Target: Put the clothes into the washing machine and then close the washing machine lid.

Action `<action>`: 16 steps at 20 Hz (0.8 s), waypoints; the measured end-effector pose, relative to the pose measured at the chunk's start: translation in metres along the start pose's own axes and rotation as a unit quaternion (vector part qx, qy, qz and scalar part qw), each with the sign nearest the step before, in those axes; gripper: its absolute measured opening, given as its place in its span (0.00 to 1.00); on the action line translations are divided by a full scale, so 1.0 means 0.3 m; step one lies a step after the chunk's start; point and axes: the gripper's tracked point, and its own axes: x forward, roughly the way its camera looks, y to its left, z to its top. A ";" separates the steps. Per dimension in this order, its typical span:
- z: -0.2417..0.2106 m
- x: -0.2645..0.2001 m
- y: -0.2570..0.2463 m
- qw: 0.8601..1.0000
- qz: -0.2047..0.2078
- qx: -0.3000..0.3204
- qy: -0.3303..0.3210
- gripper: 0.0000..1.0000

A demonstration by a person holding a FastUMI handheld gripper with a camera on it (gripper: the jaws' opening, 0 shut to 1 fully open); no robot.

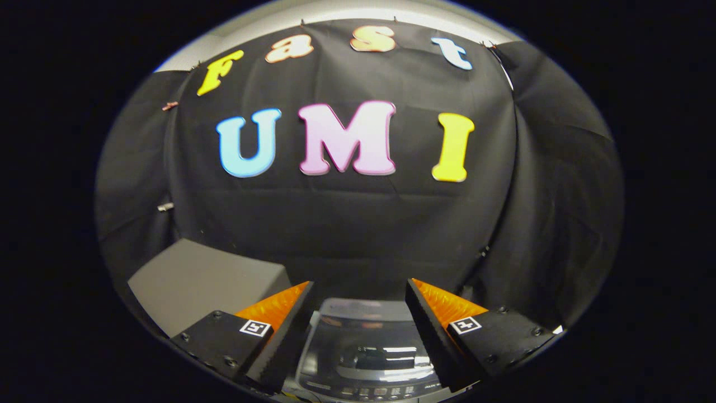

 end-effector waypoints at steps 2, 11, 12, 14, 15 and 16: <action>0.084 -0.032 0.083 1.000 0.013 -0.003 -0.025 1.00; 0.137 -0.196 0.347 0.995 0.040 -0.008 -0.086 1.00; 0.124 -0.204 0.360 0.996 0.040 -0.010 -0.080 0.99; 0.131 -0.223 0.375 0.996 0.040 -0.013 -0.084 1.00; 0.140 -0.225 0.376 0.995 0.037 -0.010 -0.088 1.00; 0.139 -0.223 0.381 0.995 0.036 -0.004 -0.088 1.00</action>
